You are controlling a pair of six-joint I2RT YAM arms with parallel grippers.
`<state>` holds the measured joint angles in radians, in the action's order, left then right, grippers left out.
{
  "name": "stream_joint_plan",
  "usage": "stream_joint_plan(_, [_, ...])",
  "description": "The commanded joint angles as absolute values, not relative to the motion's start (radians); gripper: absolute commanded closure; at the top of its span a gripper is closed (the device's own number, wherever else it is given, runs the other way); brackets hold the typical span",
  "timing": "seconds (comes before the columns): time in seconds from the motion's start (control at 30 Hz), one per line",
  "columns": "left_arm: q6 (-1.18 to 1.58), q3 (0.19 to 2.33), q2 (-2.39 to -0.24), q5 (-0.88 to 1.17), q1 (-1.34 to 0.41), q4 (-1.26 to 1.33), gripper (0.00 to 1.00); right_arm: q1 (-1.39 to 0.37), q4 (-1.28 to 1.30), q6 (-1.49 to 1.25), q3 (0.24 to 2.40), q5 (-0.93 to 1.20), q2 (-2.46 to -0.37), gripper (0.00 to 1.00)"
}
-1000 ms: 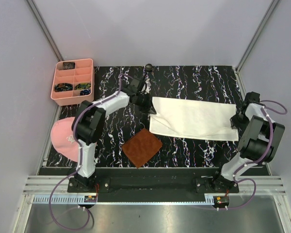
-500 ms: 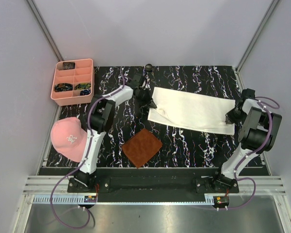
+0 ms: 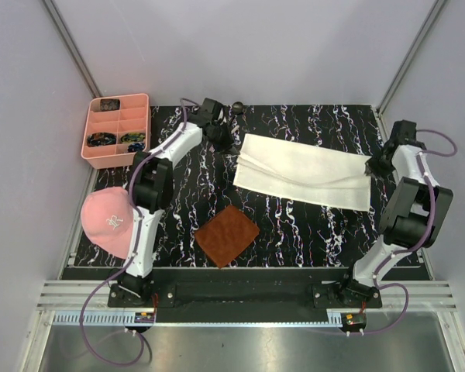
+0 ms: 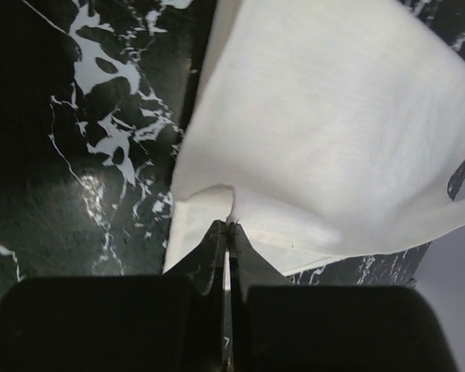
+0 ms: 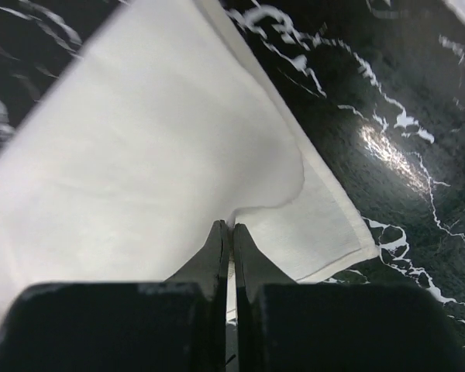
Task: Fold the napkin into a case and place the utensils inside
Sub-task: Smooth out the rectangle-folded napkin at the center of the board.
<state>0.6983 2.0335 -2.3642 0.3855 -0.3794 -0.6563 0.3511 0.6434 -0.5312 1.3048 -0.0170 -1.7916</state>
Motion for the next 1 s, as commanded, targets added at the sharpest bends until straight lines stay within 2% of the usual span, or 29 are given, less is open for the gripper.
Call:
stream_joint_plan(0.0, [0.634,2.08,-2.2,0.324,-0.383,-0.618,1.0,0.35,0.675,-0.509,1.427,-0.011,-1.663,1.0])
stream_joint_plan(0.33, [0.637,2.088,-2.129,0.367,-0.383,-0.555,1.0,0.35,0.736,-0.488,1.595,0.018,-1.68,1.0])
stream_joint_plan(0.97, [0.609,1.675,-1.997,0.394,-0.423,-0.525,1.0,0.362,0.75,-0.472,1.394,-0.069,-1.626,1.0])
